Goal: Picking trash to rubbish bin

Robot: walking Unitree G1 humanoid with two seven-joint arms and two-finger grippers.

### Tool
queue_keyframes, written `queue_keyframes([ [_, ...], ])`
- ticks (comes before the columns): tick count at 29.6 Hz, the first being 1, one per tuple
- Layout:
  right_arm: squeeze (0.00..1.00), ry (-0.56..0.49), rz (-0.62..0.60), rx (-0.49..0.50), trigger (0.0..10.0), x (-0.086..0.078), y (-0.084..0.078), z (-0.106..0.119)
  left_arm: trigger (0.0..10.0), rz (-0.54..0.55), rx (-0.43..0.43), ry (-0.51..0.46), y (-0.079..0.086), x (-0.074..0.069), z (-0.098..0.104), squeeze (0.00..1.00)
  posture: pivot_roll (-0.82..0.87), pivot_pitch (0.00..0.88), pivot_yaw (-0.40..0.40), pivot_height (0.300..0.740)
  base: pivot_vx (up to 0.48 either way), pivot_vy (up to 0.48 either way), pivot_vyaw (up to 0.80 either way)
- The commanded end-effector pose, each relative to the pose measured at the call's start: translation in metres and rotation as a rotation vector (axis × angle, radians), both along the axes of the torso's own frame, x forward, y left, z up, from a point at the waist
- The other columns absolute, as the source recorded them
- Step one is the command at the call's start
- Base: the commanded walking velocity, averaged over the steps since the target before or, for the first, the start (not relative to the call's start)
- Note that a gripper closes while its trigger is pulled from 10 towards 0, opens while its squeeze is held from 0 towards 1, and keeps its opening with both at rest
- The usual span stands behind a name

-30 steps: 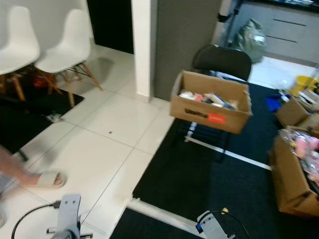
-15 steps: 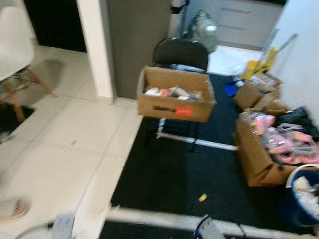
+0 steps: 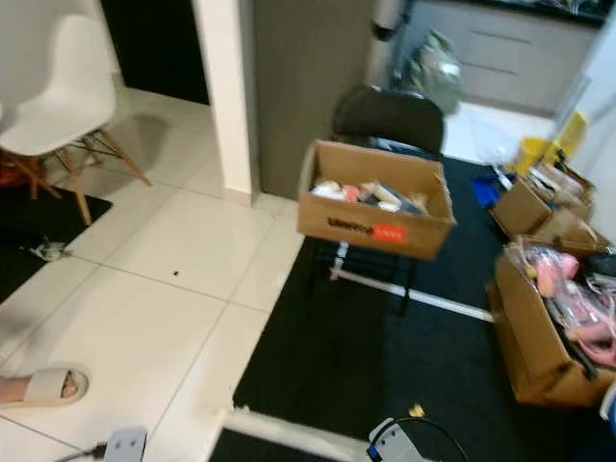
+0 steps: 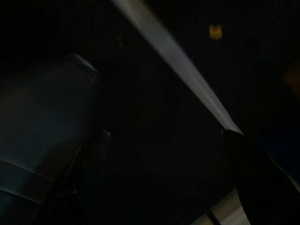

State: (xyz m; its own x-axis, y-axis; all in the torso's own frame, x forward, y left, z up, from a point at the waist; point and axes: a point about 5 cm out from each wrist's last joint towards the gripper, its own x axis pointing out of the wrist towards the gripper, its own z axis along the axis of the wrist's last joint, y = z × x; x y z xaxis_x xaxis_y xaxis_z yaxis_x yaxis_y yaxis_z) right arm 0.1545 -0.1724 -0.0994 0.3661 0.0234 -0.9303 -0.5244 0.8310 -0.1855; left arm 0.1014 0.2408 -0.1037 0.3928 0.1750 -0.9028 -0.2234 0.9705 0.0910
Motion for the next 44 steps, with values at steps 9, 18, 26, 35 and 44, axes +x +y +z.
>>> queue_keyframes([
  [9, 0.0, 0.036, -0.036, -0.037, 10.0, -0.013, -0.016, -0.003, 10.0, -0.056, -0.01, -0.041, -0.008, 0.019, 0.003, 0.0, 0.16, 0.0, -0.041, 0.74, 0.48, 0.0, -0.74],
  [18, 0.0, 0.033, -0.036, -0.034, 10.0, -0.016, -0.016, -0.004, 10.0, -0.042, 0.01, -0.102, -0.003, 0.034, 0.01, 0.0, 0.17, 0.0, -0.043, 0.74, 0.48, 0.0, -0.58],
  [26, 0.0, 0.03, -0.022, -0.033, 10.0, -0.015, -0.016, -0.004, 10.0, -0.05, 0.14, -0.448, 0.032, 0.112, 0.063, 0.0, 0.2, 0.0, -0.056, 0.74, 0.48, 0.0, 0.0],
  [35, 0.0, 0.031, -0.002, -0.043, 10.0, -0.013, -0.017, -0.003, 10.0, -0.283, 0.335, -1.047, 0.036, 0.212, 0.193, 0.0, 0.21, 0.0, -0.073, 0.74, 0.48, 0.0, 0.0],
  [44, 0.0, 0.033, 0.009, -0.043, 10.0, -0.013, -0.016, -0.003, 10.0, -0.613, -0.044, -1.221, -0.034, 0.231, 0.217, 0.0, 0.21, 0.0, -0.074, 0.74, 0.46, 0.0, 0.0],
])
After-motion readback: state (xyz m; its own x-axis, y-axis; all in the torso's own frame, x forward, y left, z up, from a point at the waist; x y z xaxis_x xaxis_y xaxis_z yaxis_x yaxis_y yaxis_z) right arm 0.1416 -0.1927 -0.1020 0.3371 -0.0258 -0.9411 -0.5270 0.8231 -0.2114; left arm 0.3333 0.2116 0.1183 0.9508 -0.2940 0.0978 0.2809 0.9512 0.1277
